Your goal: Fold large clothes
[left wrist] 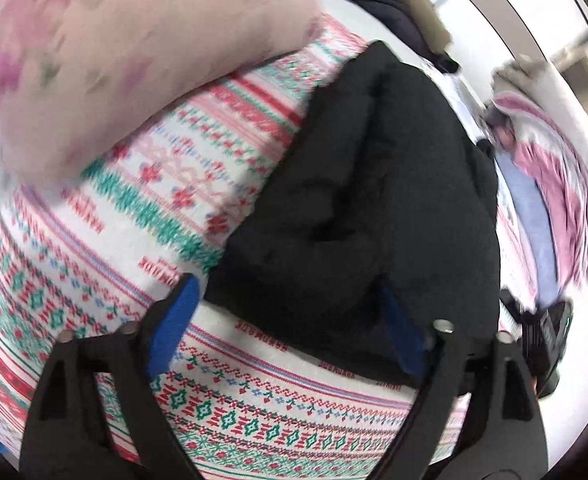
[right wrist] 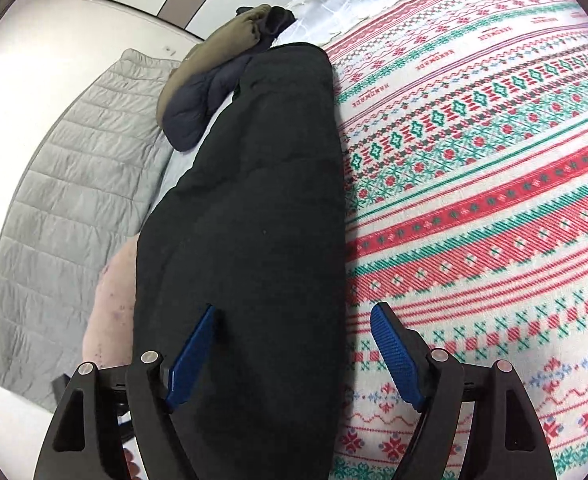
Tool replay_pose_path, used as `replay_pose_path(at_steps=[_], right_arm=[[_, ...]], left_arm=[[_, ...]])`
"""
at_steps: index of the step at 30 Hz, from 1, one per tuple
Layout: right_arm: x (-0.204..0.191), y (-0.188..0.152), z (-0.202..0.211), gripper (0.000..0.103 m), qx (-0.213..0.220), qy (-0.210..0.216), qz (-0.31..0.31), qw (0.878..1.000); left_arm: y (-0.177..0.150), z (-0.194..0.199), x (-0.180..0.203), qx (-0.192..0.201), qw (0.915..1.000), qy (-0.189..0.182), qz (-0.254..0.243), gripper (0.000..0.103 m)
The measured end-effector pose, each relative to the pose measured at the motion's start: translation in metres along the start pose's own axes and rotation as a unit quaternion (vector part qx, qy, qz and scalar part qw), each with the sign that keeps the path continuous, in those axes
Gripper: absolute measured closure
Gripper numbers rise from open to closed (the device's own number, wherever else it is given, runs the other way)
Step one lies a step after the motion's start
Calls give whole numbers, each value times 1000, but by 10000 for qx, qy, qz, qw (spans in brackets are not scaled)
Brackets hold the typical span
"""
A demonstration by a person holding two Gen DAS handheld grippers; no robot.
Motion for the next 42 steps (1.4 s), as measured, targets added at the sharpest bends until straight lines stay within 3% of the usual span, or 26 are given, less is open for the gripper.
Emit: replay_pose_path(at_steps=[2,6,11,19,25,31,37,39,42], right_arm=[[-1,0,4,23,32,-93,117,9999],[-4,1,7,23,75,-137,243,9996],[-6,-1,-1,23,-49,89,148,9998],[11,16,-7,23,60,748,-412,9963],[22,44,-27,22,39,1122,-802,9904],[12,79,-58,21,21,928,-681,9934],[0,96,-80,20,-167,458,-303,9984],[-4,100,-85,23,-229,276,-168,9992],[-5,100,-86,38,-197,38,9,9998]], left_arm=[[-3,-2,-3,-31,9998,-103,169,13],[-7,-5,-2,118,9998,97,153,13],[-12,-26,-6,-354,9964,-450,627,15],[-16,-18,-1,-129,9948,-581,831,31],[-12,-20,-2,-97,9927,-675,990,27],[-10,-27,1,-175,9906,-813,1083,20],[-11,-23,3,-43,9906,-760,1133,32],[-11,-21,5,48,9910,-737,1118,36],[-11,-21,7,136,9913,-687,1118,37]])
Point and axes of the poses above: each gripper's, at about its wrist camera, not at the fingertips, and z roughly against the way its jaws point, x to its right, y to its top, the point moved 8 cm from there along -z, roughly the way its jaws point
